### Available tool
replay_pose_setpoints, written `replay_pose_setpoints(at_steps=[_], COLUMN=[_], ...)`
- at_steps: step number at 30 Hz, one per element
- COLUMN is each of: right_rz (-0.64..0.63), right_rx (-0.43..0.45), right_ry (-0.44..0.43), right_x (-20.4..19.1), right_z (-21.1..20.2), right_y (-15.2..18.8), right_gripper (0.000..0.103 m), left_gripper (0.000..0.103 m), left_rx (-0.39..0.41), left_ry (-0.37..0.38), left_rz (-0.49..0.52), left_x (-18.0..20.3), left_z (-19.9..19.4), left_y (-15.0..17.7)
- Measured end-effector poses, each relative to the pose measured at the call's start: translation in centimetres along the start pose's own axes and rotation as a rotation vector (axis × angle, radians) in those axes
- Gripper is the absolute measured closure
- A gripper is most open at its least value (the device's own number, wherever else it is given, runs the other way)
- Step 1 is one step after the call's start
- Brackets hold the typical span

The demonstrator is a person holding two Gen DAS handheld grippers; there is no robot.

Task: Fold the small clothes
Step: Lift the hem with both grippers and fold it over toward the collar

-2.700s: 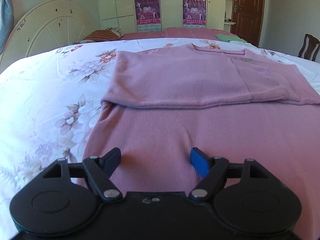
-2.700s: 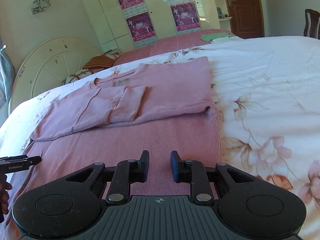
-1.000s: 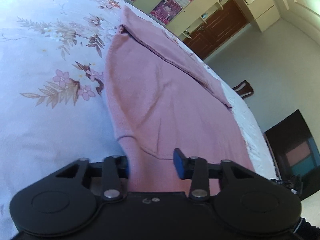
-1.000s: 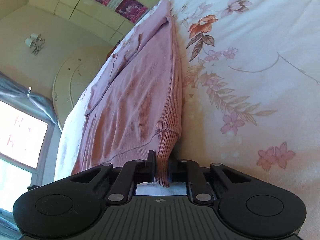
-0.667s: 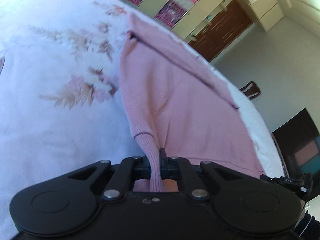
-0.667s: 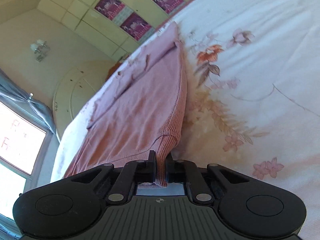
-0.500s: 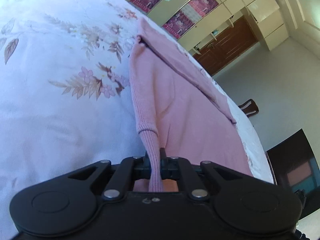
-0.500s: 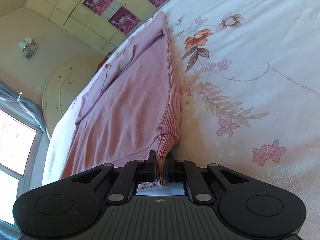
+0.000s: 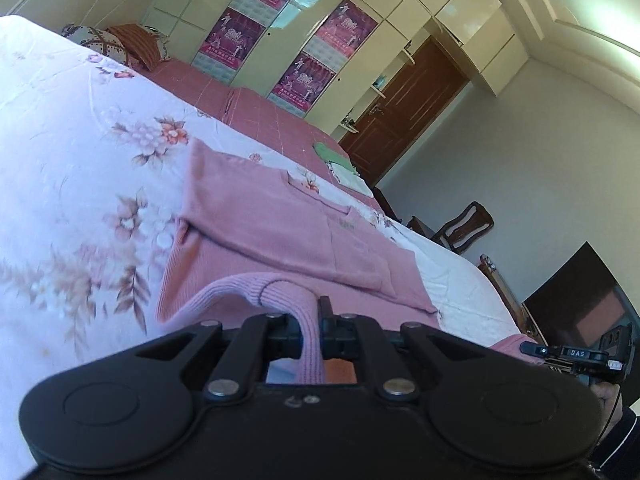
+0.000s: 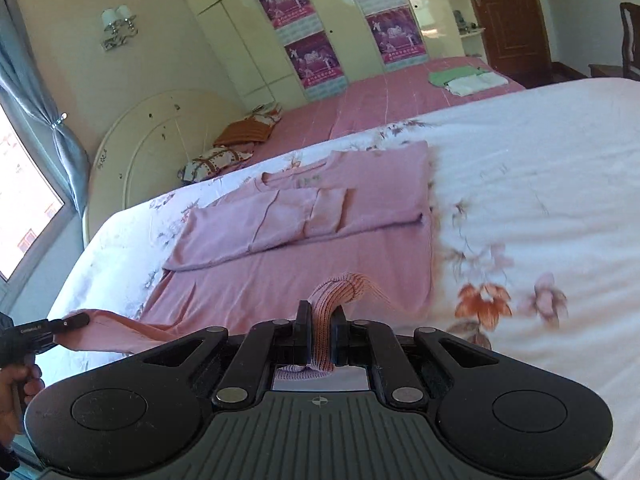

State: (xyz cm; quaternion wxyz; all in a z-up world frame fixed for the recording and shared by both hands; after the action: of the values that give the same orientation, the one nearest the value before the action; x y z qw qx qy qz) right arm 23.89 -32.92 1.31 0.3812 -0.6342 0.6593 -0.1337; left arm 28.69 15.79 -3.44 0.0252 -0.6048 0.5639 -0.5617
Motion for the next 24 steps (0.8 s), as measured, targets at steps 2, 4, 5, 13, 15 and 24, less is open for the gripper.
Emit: replay_pose_setpoints(at_steps=[2,4,5,13,15,24], right_rz=[0.015,0.051,0.070,0.192,0.196,0.200], right_rx=[0.001,0.003,0.006,-0.012,-0.035,-0.115], right_ry=[-0.002,0.001,0.002,0.010,0.019,0.042], right_x=[0.1,0.5,0.9,3.9,4.7,7.7], right_z=[2.1,4.6,6.1,18.0,21.0,32.0], right_y=[-3.3,-6.3,-7.7,-16.5,-17.9,-18.2], right_gripper=[0.096,0.096,0.096,0.096,0.096,0.095], left_gripper=[0.099,0.099,0.099,0.099,0.099,0.083], left_rx=[-0.004,-0.006,-0.010,-0.067,-0.099,-0.151], left_ry=[-0.012,-0.014,-0.019,-0.073,-0.094,-0.225], left_rz=[-0.016,-0.029,-0.038,0.029,0.056,0.092], left_x=[-0.8,-1.7,-2.3,-6.1,-7.1,-11.3], left_z=[2.6,4.9,6.5,17.9,20.4,26.6], left_y=[-2.9,-5.3,-6.7,-14.2,-14.9,-14.4])
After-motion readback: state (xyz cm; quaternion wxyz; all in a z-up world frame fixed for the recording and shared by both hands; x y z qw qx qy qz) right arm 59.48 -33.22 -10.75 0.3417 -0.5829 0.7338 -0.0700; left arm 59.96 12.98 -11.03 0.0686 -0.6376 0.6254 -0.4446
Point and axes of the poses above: each gripper's, at about its wrist camera, not at the fingertips, and z roughly the way its jaws point, x to its right, y to its underside, the point moved 3 cm from there along z, roughly the way its jaws point, and after that the axes turned 11 degrees about y, right-handed, at the moved point
